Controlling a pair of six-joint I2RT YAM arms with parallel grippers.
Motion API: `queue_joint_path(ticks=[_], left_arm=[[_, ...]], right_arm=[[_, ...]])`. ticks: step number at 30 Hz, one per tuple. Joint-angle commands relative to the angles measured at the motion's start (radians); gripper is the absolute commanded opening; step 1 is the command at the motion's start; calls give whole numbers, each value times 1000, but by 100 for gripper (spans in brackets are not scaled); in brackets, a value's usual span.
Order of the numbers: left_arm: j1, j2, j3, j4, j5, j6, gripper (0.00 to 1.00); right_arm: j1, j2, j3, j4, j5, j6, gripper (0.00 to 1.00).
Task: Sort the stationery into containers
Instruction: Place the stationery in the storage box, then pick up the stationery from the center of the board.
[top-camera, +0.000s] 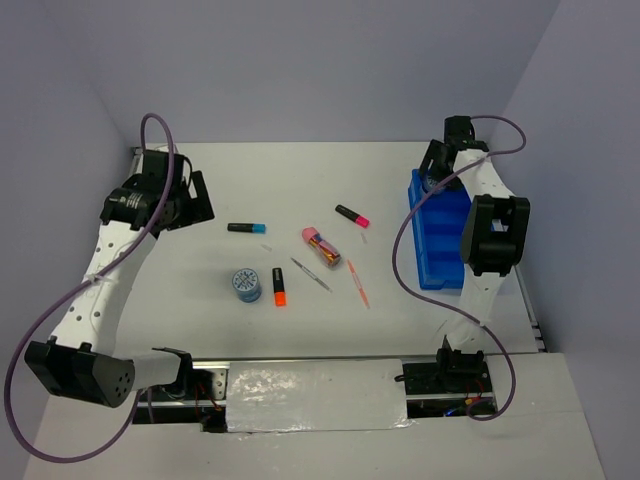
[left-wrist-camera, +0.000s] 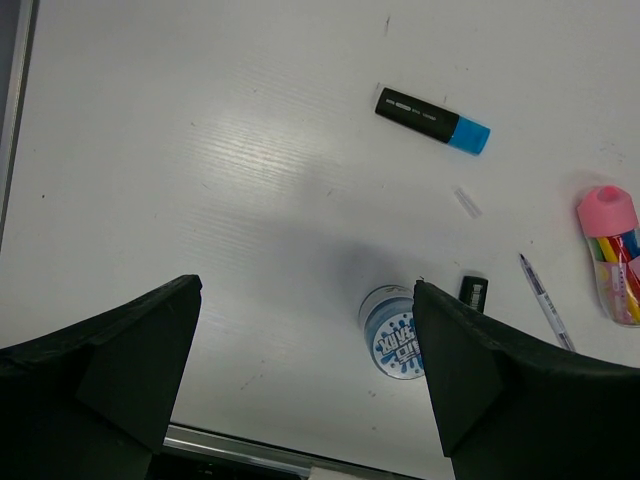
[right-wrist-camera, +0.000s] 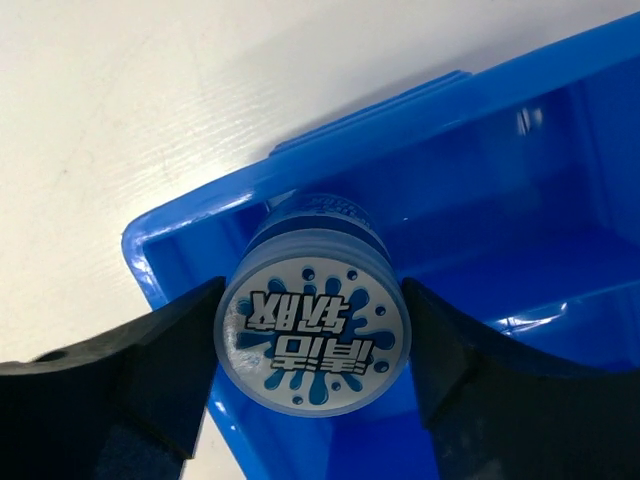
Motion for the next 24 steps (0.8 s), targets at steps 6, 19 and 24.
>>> queue_joint_path(ticks=[6,19,24], left_arm=[[-3,24,71,32,-13,16,99],[60,90,221,-202,-325,-251,99],[187,35,182,-209,-299,-260,99]], right_arm=[[5,-91,97,-19,5,-18,100],[760,-279,-43,139,-141,-150,100],[1005,-122,83,156,-87,-142,100]])
